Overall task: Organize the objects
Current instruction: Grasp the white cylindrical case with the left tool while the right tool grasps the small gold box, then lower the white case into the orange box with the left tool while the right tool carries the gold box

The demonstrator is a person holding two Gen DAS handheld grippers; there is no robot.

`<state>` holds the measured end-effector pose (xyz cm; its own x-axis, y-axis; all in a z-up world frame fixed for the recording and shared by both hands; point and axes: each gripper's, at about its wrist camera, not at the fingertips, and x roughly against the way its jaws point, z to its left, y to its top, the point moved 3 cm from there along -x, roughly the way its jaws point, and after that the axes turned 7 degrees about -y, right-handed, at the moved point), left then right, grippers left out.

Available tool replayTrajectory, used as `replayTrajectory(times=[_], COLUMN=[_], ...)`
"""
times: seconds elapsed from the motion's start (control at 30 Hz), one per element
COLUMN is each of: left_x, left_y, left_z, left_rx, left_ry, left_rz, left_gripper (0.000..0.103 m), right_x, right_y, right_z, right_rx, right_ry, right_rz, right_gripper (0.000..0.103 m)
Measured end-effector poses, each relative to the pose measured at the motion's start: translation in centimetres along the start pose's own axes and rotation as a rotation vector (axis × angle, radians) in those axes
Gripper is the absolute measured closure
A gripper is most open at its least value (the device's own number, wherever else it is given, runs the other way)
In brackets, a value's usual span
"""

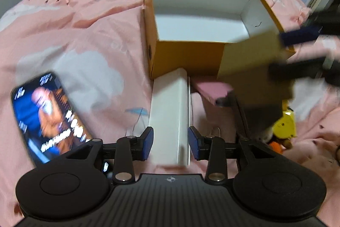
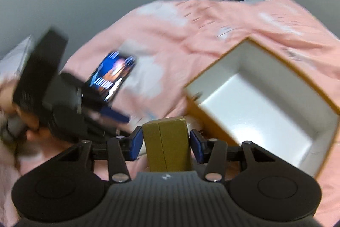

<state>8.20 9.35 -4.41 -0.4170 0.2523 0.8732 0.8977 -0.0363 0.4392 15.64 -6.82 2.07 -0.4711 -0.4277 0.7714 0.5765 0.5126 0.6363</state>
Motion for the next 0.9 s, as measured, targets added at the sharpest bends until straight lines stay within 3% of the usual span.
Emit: replayTrajectory(times=[0.17, 0.27, 0.4, 0.53, 0.9], left_x=[-3.5, -5.1, -6.2, -6.8, -9.1], left_y=[1.5, 1.8, 1.4, 1.4, 1.5], left_z=[-1.1, -2.0, -2.1, -2.0, -1.4], left_rx=[-0.003, -0.057, -0.079, -0.090, -0.092], left_ry=[0.039, 0.100, 0.131, 0.136, 0.172], left_rz=[0.048, 0.059, 0.097, 0.119, 0.125], left_gripper=[0.056, 0.045, 0.044, 0.036, 0.039], right_x=[-0.2, -1.1, -2.3, -2.5, -2.0], right_y=[0.0, -0.6, -1.4, -2.1, -2.5], right_z=[-2.8, -3.9, -4.9, -6.0, -6.0], right_rx=[-0.072, -0.099, -0.143, -0.193, -0.198], right_ry=[-0.107, -0.133, -0.136, -0.100, -0.093], right_rz=[-0.020, -0.009, 0.009, 0.000, -0.020], right_gripper=[0.053, 0.053, 0.053, 0.053, 0.053])
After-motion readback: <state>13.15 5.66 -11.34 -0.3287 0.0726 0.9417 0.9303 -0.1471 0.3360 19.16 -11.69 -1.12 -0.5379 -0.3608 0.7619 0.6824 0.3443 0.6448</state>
